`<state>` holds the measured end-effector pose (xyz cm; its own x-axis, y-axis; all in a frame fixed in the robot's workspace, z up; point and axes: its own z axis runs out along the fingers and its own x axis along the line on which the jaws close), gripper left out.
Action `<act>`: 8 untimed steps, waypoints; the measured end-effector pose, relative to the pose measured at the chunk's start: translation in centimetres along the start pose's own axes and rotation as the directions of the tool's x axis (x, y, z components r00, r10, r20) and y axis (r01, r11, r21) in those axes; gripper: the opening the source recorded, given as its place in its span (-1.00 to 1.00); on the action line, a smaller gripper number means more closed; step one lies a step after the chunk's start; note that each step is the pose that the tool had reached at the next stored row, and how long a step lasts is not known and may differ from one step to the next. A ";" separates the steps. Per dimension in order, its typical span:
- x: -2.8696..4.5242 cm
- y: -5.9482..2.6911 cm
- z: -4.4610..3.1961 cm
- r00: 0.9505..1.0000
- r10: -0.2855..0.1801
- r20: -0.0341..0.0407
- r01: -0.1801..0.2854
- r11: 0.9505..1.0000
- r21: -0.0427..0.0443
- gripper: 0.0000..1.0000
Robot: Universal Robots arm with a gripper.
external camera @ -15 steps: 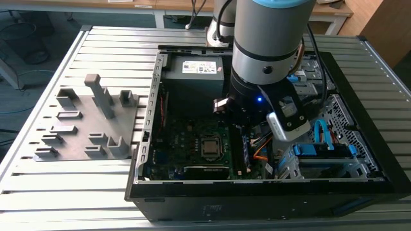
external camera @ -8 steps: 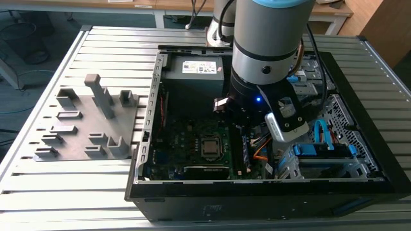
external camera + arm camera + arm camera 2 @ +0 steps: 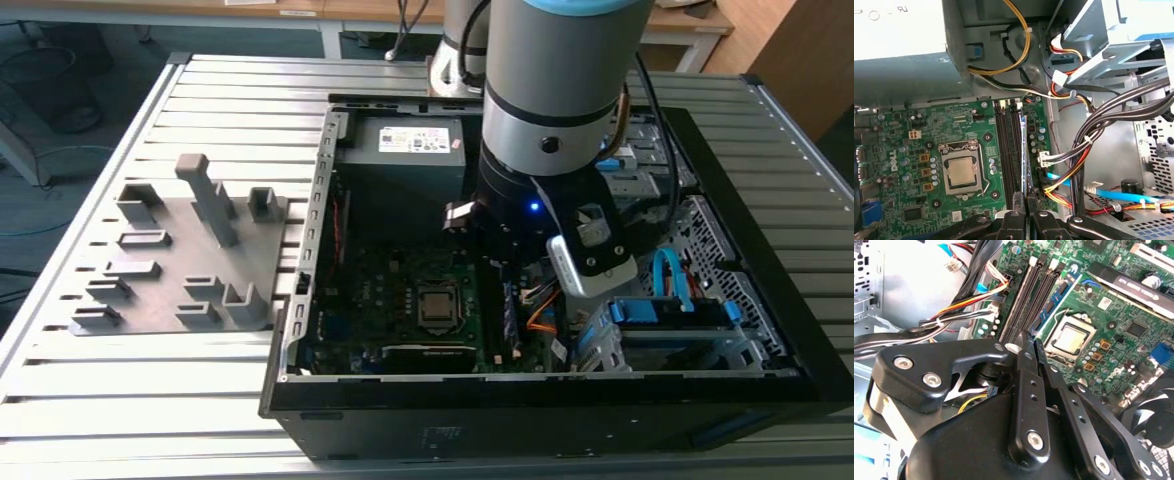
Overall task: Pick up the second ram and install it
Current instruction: 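Insert the second ram into the second slot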
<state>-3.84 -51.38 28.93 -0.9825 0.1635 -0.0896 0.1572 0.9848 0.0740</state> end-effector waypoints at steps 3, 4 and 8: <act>0.00 0.00 0.01 1.000 0.017 0.001 -0.017 1.000 0.001 -0.73; 0.00 0.00 0.01 1.000 0.022 0.002 -0.022 1.000 0.002 -0.73; 0.00 0.00 0.03 0.998 0.062 0.005 -0.062 0.998 0.005 -0.73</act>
<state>-3.84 -51.38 28.90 -0.9703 0.2248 -0.0896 0.2186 0.9730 0.0740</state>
